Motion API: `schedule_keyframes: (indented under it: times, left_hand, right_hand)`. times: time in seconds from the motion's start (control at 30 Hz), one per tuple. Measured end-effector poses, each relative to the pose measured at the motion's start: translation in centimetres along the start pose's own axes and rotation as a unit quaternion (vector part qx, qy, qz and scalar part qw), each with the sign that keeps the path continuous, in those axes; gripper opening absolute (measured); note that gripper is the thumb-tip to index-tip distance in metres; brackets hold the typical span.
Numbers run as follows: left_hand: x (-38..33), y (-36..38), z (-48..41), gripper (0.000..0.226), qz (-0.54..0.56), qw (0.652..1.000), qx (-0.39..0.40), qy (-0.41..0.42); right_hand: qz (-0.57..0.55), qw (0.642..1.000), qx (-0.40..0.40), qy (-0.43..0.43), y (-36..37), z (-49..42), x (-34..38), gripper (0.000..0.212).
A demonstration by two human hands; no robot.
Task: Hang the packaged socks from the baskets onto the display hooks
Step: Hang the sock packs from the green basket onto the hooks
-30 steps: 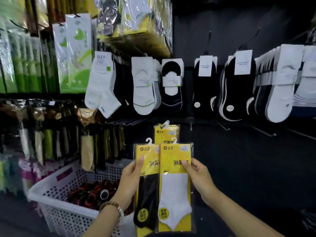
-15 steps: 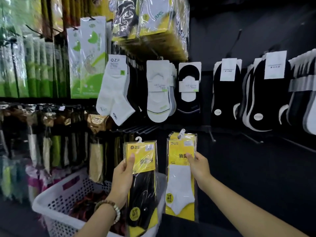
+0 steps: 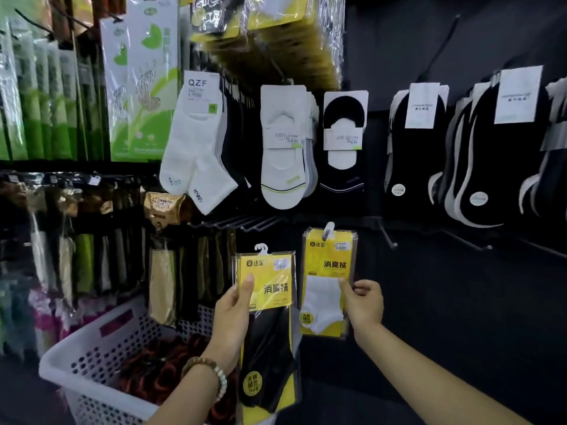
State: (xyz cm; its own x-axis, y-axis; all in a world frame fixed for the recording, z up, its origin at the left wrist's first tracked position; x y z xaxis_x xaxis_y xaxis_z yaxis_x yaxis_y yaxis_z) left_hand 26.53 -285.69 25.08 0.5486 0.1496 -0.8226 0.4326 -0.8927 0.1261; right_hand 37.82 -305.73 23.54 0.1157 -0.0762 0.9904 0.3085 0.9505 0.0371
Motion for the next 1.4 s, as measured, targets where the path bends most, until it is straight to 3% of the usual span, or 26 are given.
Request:
schedule_keyframes:
  times: [0.1,0.2,0.37,0.43,0.57,0.8,0.97,1.1,1.2,1.3,1.4]
  left_hand:
    - [-0.3,0.9,0.5,0.016,0.015,1.000,0.006,-0.013]
    - [-0.4,2.0,1.2,0.025,0.036,0.999,0.020,-0.031]
    - [-1.6,3.4,2.4,0.041,0.057,0.997,0.023,-0.056]
    - [-1.9,3.6,2.4,0.037,0.043,0.997,0.026,-0.052]
    - [-2.6,2.6,1.5,0.025,-0.023,1.000,0.010,-0.018]
    - [-3.2,-0.6,-1.2,0.038,-0.130,0.989,-0.010,0.068]
    - [-3.3,-1.2,-2.2,0.029,-0.123,0.989,-0.001,0.083]
    - [-3.1,-0.8,-2.5,0.021,-0.107,0.991,0.005,0.078]
    - [-2.9,-0.4,-2.5,0.023,-0.106,0.992,0.013,0.069]
    - [-2.1,-0.1,-2.6,0.038,-0.099,0.993,0.027,0.058]
    - [-1.6,0.2,-2.3,0.038,-0.103,0.993,0.038,0.041]
  right_hand:
    - [0.004,0.990,0.142,-0.019,0.3,3.4,0.6,0.009]
    - [0.040,0.970,0.238,-0.031,0.5,6.7,1.3,0.010]
    - [-0.001,0.967,0.253,-0.031,-0.8,8.7,2.0,0.024]
    - [-0.018,0.965,0.261,-0.018,-1.5,8.6,2.0,0.023]
    - [-0.042,0.973,0.225,-0.011,-3.1,7.6,2.1,0.015]
    - [-0.054,0.980,0.184,-0.055,-3.6,5.1,4.4,0.011]
    - [-0.009,0.981,0.180,-0.070,-1.3,3.1,4.8,0.010]
    - [-0.033,0.992,0.122,0.013,0.2,0.6,3.8,0.008]
    - [-0.030,0.995,0.078,0.052,0.3,-0.8,3.2,0.014]
    - [-0.002,0.998,0.029,0.048,-0.6,-1.2,2.4,0.020]
    - [0.026,0.999,-0.003,0.037,-2.0,-0.8,1.6,0.022]
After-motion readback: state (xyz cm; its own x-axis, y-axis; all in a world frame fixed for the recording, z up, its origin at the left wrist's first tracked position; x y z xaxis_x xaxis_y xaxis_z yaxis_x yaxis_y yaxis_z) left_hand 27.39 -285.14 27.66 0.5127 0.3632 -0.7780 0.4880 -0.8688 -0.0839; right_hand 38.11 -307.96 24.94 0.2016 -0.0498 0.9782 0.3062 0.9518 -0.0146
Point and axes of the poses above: each hand's wrist, its own z-axis away from the middle knuckle, its own y-axis out of the palm, x = y × z, the point moved 3 cm from there along -z, towards the middle knuckle, and after that the axes turned 15 degrees about y, right-handed, at the moved point
